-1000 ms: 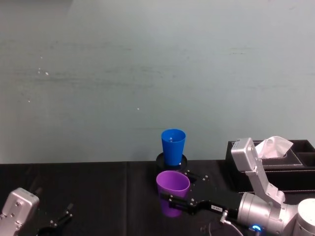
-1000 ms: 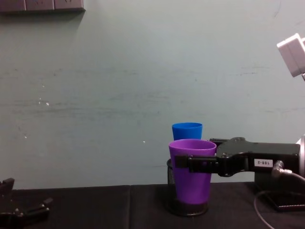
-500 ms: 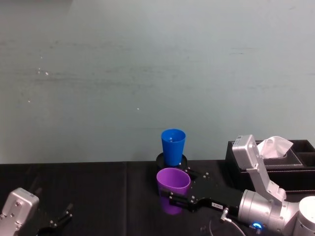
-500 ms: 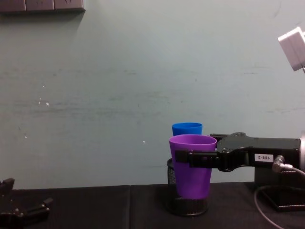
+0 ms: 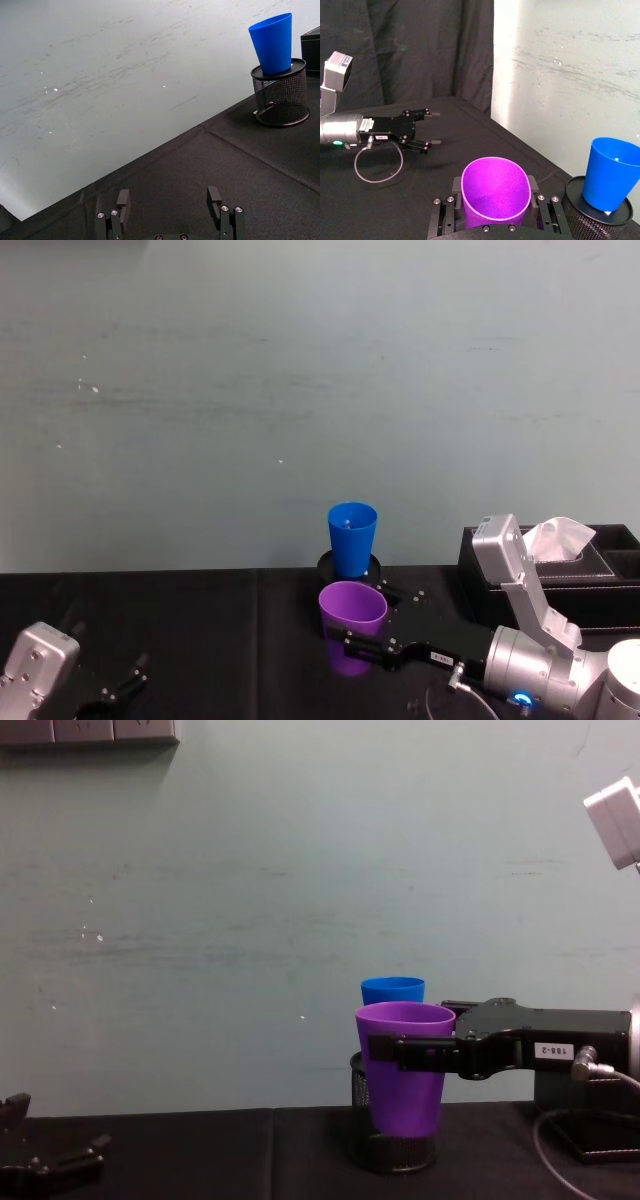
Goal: Pick up one cup with a gripper and tap it against the other cup.
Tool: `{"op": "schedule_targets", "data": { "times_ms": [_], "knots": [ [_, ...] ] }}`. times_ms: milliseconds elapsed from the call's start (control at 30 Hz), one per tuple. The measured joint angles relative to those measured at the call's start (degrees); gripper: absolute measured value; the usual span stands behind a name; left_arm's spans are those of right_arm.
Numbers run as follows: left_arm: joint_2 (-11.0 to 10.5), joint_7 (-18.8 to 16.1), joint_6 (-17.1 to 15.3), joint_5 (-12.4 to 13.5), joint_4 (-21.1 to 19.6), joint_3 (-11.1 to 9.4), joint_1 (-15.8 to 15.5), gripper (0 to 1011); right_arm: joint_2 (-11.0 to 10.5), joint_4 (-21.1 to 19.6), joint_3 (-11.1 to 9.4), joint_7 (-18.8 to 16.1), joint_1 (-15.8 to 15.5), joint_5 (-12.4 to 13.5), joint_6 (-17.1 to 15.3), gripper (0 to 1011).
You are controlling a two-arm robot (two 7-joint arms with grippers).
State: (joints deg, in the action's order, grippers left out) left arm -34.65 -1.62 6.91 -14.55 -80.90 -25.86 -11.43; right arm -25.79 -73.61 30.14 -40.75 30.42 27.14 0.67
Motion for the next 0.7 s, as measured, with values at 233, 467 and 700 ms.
{"op": "schedule_targets", "data": {
  "times_ms": [233, 467, 700],
  "knots": [
    [0.0, 0.0, 0.0, 0.0, 0.0, 0.0, 0.0, 1000, 0.0, 0.0, 0.0, 0.0, 0.0, 0.0, 0.0, 736],
    [0.0, 0.0, 0.0, 0.0, 0.0, 0.0, 0.0, 1000, 0.0, 0.1, 0.0, 0.0, 0.0, -0.1, 0.0, 736],
    [0.0, 0.0, 0.0, 0.0, 0.0, 0.0, 0.0, 1000, 0.1, 0.1, 0.0, 0.0, 0.0, -0.1, 0.0, 736]
  ]
}}
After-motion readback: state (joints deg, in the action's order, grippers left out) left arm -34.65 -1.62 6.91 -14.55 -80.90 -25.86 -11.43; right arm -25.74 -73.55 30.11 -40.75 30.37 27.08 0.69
